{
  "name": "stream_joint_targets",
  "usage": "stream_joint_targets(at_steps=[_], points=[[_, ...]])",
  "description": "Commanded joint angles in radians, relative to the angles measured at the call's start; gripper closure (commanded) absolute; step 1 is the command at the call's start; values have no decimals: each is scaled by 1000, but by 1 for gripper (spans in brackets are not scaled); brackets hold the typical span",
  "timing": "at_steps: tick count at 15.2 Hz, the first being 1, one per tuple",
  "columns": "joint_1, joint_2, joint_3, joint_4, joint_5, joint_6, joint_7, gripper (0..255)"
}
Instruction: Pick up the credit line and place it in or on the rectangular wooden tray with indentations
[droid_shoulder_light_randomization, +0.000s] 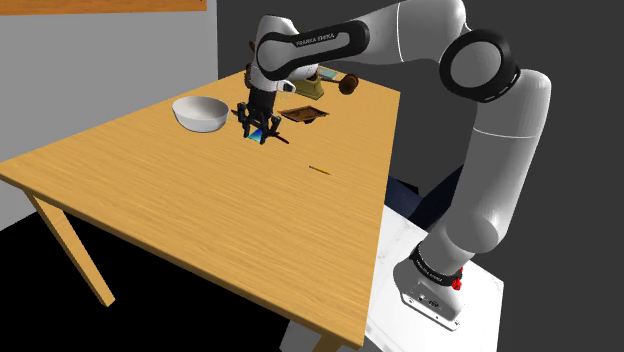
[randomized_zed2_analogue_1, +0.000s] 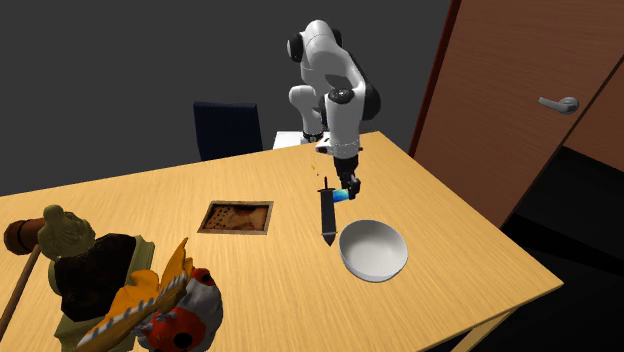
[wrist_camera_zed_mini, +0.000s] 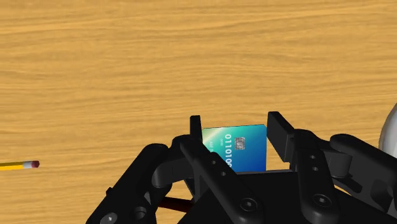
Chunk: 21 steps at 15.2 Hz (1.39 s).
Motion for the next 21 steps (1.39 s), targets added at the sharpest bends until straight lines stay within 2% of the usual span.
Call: stream_joint_targets(at_steps=[1, 12, 21], points=[[1, -12, 2, 13, 1, -24, 4, 255], [-2, -49, 4, 110, 5, -157, 15, 255], [-120, 11, -59, 217, 10, -229, -163, 255]])
